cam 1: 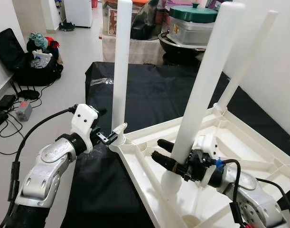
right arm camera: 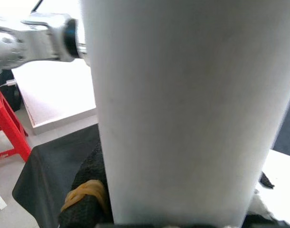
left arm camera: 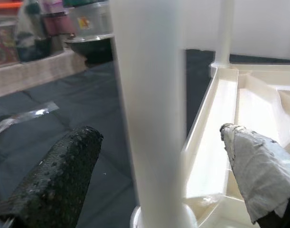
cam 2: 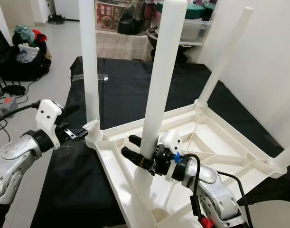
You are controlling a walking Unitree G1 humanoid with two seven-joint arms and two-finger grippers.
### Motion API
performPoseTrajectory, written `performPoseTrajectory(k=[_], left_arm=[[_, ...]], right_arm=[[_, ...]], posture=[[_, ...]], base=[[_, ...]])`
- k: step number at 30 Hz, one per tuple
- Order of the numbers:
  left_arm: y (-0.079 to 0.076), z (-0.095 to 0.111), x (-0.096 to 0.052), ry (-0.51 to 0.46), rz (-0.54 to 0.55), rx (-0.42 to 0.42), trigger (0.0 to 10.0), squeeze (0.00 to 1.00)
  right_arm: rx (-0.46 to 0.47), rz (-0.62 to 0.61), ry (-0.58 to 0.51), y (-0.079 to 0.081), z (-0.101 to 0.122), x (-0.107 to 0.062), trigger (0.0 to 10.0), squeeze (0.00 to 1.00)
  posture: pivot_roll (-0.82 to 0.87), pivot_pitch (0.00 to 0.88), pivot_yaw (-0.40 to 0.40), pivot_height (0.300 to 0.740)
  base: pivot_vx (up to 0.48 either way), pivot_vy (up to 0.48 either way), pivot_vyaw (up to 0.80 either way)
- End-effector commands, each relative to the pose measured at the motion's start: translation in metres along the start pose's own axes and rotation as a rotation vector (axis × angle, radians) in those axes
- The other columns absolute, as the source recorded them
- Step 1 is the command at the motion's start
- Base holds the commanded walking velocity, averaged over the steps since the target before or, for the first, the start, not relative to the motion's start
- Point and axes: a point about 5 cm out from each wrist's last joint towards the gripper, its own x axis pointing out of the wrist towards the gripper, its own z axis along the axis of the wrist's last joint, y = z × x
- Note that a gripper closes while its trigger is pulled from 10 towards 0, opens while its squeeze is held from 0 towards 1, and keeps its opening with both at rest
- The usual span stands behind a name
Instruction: Building children table
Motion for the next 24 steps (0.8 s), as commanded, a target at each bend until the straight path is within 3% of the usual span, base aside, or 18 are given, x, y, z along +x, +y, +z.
performPoseTrajectory(k=[1, 5, 13, 14, 15, 16, 24], left_arm=[[0.007, -0.008, 0.01, 0.032, -0.03, 0.02, 10.0, 0.0], [0.019, -0.005, 0.027, 0.042, -0.04, 0.033, 10.0, 0.0], [0.024, -0.014, 0.04, 0.067, -0.054, 0.031, 10.0, 0.0], [0.022, -0.015, 0.044, 0.052, -0.076, 0.016, 2.5, 0.0], [0.022, -0.015, 0.044, 0.052, -0.076, 0.016, 2.5, 0.0], [0.021, -0.014, 0.045, 0.018, -0.095, 0.005, 0.0, 0.0], [0.018, -0.019, 0.041, -0.018, -0.106, -0.025, 0.0, 0.0]], right_arm=[[0.02, 0.03, -0.009, 0.01, -0.001, 0.005, 0.0, 0.0], [0.03, 0.024, -0.016, 0.015, -0.002, 0.005, 0.0, 0.0], [0.036, 0.028, -0.031, 0.021, -0.002, 0.007, 0.0, 0.0], [0.034, 0.021, -0.03, 0.022, -0.002, 0.008, 0.0, 0.0], [0.034, 0.021, -0.03, 0.022, -0.002, 0.008, 0.0, 0.0], [0.027, 0.004, -0.033, 0.021, -0.002, 0.009, 0.0, 0.0], [-0.011, -0.099, -0.086, 0.006, 0.005, 0.012, 0.0, 0.0]], posture=[[0.03, 0.0, -0.074, 0.74], [0.02, 0.0, -0.056, 0.74], [0.0, 0.0, -0.043, 0.74], [0.0, 0.0, -0.041, 0.74], [0.0, 0.0, -0.041, 0.74], [0.0, 0.0, -0.039, 0.74], [0.01, 0.0, -0.051, 0.74]], base=[[0.0, 0.0, 0.0], [0.0, 0.0, 0.0], [0.0, 0.0, 0.0], [0.0, 0.0, 0.0], [0.0, 0.0, 0.0], [0.0, 0.0, 0.0], [0.0, 0.0, 0.0]])
